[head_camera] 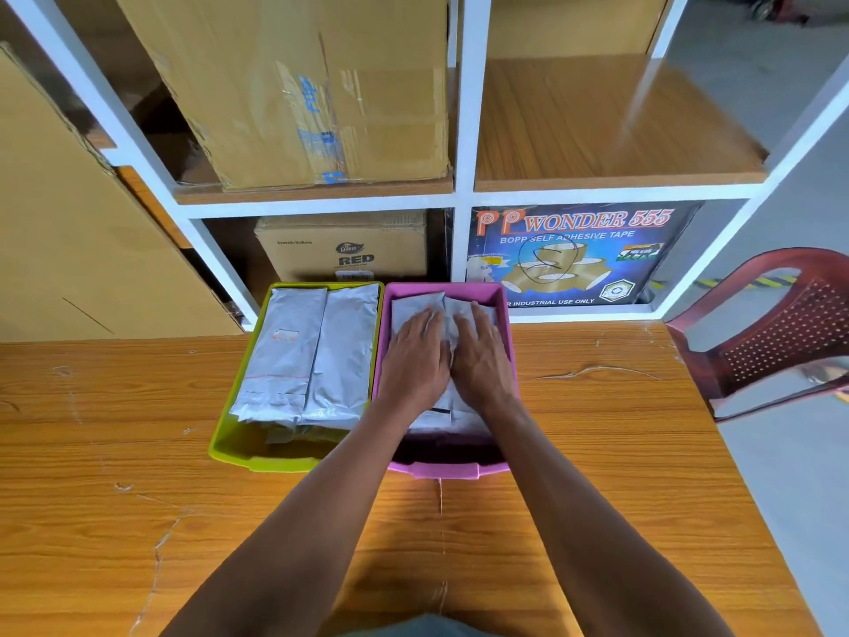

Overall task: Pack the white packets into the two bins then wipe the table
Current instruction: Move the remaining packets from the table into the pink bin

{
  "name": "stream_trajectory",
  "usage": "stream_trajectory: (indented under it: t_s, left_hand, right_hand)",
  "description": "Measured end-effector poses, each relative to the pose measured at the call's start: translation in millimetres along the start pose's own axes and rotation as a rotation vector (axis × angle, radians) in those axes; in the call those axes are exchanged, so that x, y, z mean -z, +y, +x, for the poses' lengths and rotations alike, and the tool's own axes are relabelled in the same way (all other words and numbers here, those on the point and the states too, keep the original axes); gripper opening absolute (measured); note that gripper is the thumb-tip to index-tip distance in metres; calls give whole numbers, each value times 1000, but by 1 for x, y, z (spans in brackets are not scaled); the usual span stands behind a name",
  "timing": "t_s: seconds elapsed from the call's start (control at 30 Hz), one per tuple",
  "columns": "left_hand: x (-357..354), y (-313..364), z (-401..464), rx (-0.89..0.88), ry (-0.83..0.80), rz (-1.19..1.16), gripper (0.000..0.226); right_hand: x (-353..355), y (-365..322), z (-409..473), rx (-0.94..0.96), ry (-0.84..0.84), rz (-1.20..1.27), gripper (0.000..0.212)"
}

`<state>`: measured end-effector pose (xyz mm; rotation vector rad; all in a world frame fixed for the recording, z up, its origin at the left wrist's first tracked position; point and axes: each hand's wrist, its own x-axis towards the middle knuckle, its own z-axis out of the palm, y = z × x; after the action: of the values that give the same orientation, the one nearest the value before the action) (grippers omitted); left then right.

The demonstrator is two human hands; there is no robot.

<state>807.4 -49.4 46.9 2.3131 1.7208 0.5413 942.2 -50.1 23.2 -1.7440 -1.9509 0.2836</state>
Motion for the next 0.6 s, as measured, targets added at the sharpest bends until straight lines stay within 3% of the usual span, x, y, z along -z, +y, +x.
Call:
stream_trajectory:
  t_s: [0.2, 0.4, 0.6]
  left_hand:
    - [16, 37, -29, -53, 112, -83, 41]
    - [5, 73, -68, -157, 121, -125, 38]
    - [-9, 99, -114, -456, 85, -180, 37]
  right_hand:
    - [36, -1, -33, -7, 150, 17, 43]
    - [64, 18, -91, -109, 305, 14, 36]
    - [78, 33, -181, -291, 416, -69, 36]
